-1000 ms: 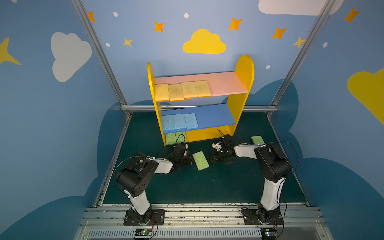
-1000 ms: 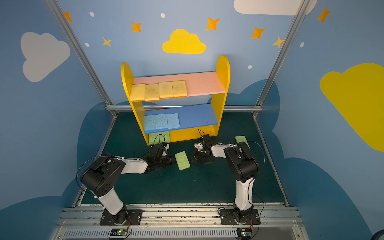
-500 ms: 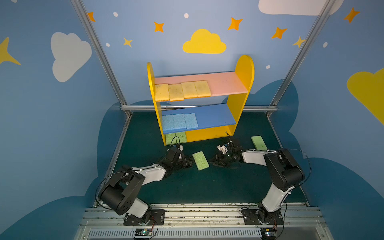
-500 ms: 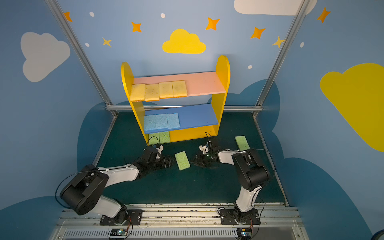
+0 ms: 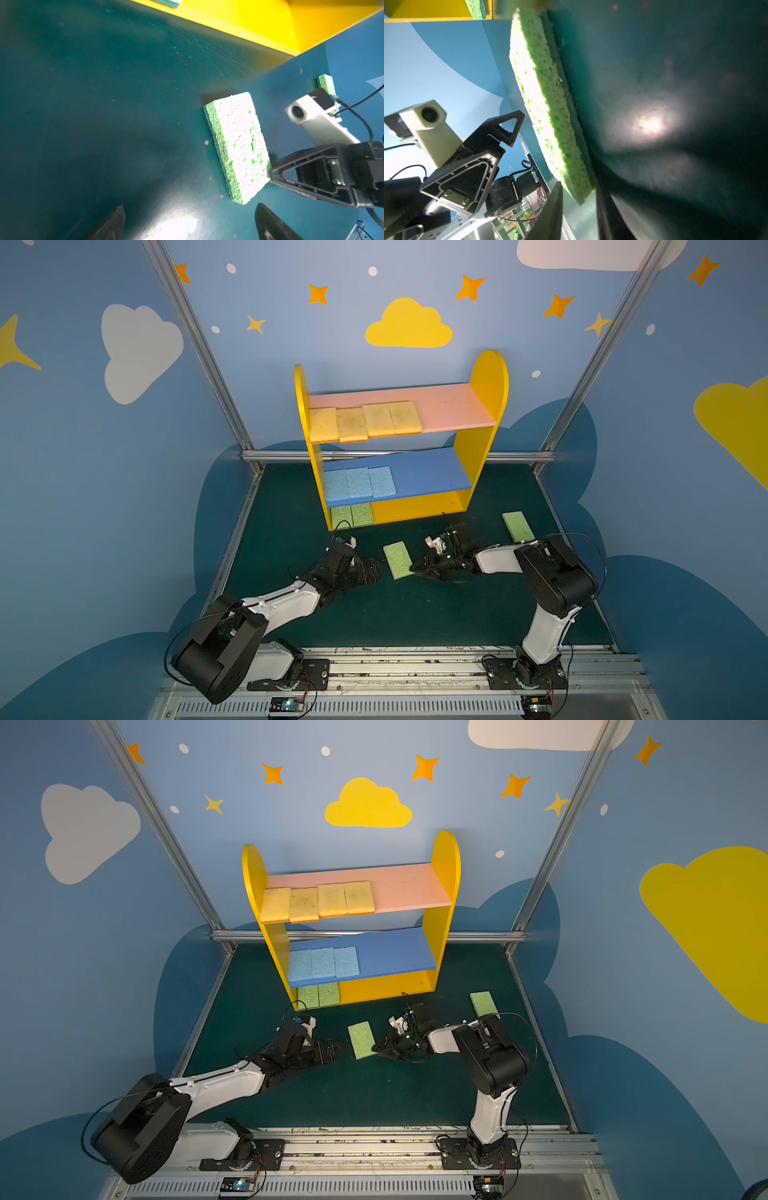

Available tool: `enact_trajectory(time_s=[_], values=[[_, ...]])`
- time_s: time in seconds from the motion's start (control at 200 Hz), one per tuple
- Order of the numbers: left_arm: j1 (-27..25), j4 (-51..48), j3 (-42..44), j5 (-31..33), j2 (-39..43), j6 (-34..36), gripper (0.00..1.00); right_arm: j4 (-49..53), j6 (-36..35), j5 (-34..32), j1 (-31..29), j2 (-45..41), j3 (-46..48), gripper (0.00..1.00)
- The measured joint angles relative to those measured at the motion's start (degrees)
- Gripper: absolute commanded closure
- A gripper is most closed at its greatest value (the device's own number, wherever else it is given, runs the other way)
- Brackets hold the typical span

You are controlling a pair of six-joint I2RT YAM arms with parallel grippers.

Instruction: Place and organize the cleaning sponges onto the shelf

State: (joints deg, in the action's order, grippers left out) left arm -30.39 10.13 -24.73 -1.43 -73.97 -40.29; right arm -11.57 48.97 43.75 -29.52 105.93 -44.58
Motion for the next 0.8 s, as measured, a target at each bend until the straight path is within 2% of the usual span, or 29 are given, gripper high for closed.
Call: enact_trajectory(time_s=[0.13, 0.27, 0.801], values=[[0.0, -2.12, 0.94, 1.97, 2.75, 0.02, 0.01, 0.81, 0.33, -1.4, 0.0, 1.01, -1.66, 0.84], [0.35, -3.87, 2.36, 3.43, 5.33, 0.04, 0.0, 1.99, 0.26, -2.82, -0.2, 2.78, -4.22, 1.0], [4.13, -8.26, 4.76, 4.5, 13.44, 1.49, 0.0, 3.76, -1.18, -5.42, 1.18, 3.91, -8.24, 1.0]])
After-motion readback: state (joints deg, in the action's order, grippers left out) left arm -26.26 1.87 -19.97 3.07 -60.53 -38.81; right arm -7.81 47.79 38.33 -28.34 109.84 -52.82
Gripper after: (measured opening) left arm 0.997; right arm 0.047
